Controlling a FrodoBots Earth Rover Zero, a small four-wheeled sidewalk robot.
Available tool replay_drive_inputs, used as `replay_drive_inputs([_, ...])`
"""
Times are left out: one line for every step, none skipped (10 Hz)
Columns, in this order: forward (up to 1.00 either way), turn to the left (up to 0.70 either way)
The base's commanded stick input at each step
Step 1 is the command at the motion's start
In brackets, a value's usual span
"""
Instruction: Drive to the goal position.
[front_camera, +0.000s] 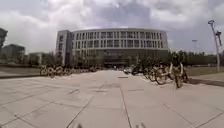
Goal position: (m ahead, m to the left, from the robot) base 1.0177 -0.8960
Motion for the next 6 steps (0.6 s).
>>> replay_drive_inputs([0.6, 0.0])
replay_drive_inputs([0.6, 0.0])
replay_drive_inputs([0.6, 0.0])
replay_drive_inputs([0.6, 0.0])
replay_drive_inputs([0.6, 0.01])
replay_drive_inputs([0.6, 0.04])
